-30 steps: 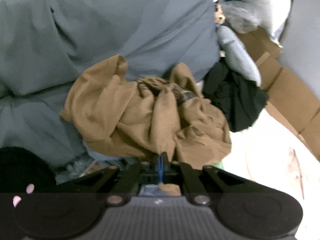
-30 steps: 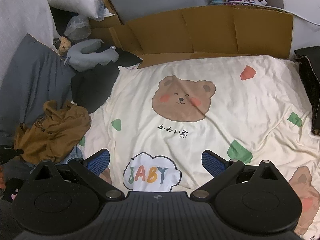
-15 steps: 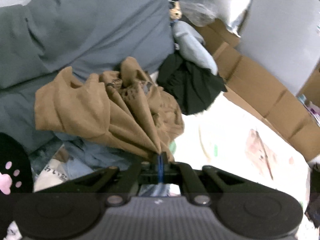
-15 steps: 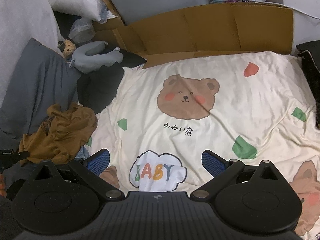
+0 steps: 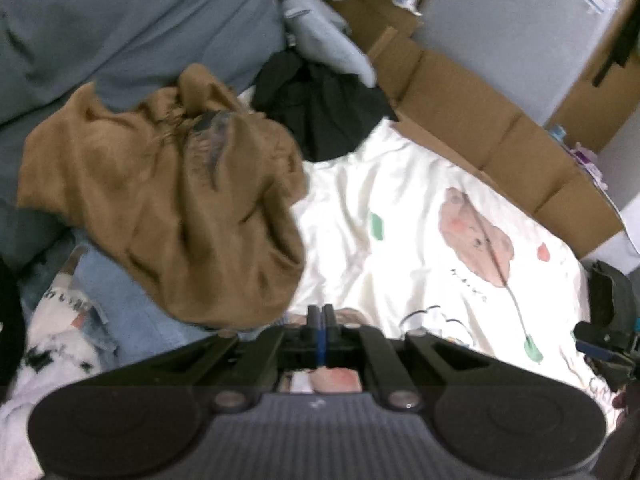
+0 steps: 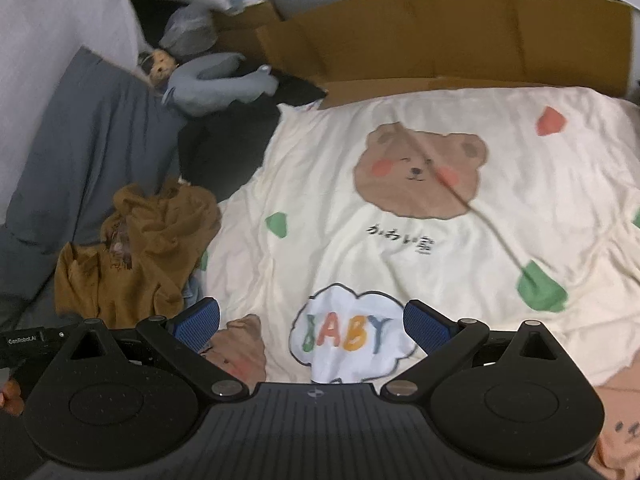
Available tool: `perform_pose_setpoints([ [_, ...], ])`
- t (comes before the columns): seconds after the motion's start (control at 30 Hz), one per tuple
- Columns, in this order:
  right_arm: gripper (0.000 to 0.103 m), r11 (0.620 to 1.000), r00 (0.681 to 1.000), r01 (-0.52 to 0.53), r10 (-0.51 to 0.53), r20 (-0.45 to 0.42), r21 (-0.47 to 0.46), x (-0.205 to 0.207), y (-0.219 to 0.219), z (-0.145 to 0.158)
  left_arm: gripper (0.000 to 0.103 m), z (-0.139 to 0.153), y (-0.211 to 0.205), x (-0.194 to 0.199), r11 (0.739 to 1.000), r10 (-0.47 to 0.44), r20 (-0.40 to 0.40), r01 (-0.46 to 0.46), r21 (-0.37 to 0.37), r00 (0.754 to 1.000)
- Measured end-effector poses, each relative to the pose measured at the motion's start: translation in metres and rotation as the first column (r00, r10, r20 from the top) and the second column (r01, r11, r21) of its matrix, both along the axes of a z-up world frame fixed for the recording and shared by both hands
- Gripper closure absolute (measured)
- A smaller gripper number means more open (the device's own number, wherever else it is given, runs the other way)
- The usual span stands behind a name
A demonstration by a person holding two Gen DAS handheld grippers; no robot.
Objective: Fold clothes
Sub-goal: 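Grasp the brown T-shirt with the left tool and lift it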
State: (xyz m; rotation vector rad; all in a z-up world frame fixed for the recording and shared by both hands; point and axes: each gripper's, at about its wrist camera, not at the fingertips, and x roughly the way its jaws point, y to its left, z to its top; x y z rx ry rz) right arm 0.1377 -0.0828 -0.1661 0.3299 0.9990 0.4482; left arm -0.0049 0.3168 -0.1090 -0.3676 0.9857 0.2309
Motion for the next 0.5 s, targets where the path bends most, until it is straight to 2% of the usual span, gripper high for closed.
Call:
perform_pose_setpoints([
  [0.1, 0.003, 0.999, 0.999, -0.039, 0.039, 0.001, 0.009, 0.008, 0.016, -0.005, 0.097, -0.003, 0.017, 0.0, 0.998, 0.044, -0.024, -0.043, 0.036, 0.999],
  [0.17, 0.003, 0.998, 0.998, -0.065, 0.065, 0.0, 0.021, 0.013, 0.029, -0.01, 0.086, -0.003, 0.034, 0.002, 0.995, 0.085, -0.03, -0.083, 0.06, 0.996],
  [0.23, 0.003, 0.995, 0.996, -0.093, 0.094, -0.005, 0.041, 0.02, 0.041, -0.016, 0.048, -0.003, 0.05, 0.002, 0.988, 0.129, -0.03, -0.126, 0.088, 0.991],
  [0.27, 0.003, 0.993, 0.994, -0.109, 0.109, -0.006, 0.053, 0.025, 0.049, -0.02, 0.044, -0.003, 0.058, 0.001, 0.983, 0.152, -0.025, -0.149, 0.105, 0.988],
  [0.5, 0.003, 0.96, 0.971, -0.237, 0.238, 0.01, 0.15, 0.058, 0.109, -0.042, 0.04, -0.02, 0.119, 0.016, 0.956, 0.242, -0.027, -0.234, 0.177, 0.97],
])
